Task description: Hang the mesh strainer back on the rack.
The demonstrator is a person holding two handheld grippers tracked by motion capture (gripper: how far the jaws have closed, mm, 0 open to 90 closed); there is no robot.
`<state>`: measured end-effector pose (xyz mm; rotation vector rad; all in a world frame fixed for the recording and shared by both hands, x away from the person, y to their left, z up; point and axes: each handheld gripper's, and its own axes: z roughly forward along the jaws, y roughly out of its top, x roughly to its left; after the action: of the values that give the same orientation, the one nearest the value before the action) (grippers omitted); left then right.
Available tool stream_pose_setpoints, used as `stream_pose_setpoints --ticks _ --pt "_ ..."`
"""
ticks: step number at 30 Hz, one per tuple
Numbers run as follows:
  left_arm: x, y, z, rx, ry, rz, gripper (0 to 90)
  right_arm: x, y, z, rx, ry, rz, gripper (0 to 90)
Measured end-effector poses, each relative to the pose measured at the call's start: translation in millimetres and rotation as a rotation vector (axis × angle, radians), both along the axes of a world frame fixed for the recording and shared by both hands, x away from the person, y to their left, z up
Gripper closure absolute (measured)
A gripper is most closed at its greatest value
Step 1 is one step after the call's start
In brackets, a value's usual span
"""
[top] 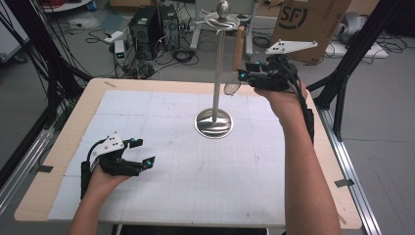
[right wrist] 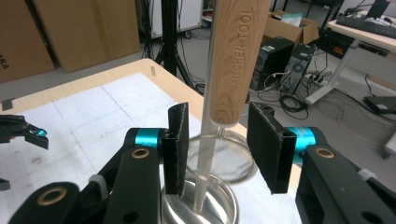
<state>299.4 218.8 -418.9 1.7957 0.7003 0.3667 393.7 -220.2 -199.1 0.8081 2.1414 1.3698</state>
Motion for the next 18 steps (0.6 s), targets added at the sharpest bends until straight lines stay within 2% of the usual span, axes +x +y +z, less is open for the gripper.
stream_pose_setpoints --ticks 5,13,18 --pt "-0.3 0.0 0.3 0.005 -0.002 -0.002 17.1 -7.4 -5.7 -2.8 0.010 -0.007 0.014 56.5" --pt "-0.4 -0.6 0.2 0.004 0.001 -0.007 17.1 -17.3 -25.6 -16.7 0.058 -0.009 0.012 55.6" --pt "-0.5 -1.8 -0.3 0.001 0.005 -0.006 17.1 -23.3 -35.9 -27.2 0.057 -0.002 0.015 55.5"
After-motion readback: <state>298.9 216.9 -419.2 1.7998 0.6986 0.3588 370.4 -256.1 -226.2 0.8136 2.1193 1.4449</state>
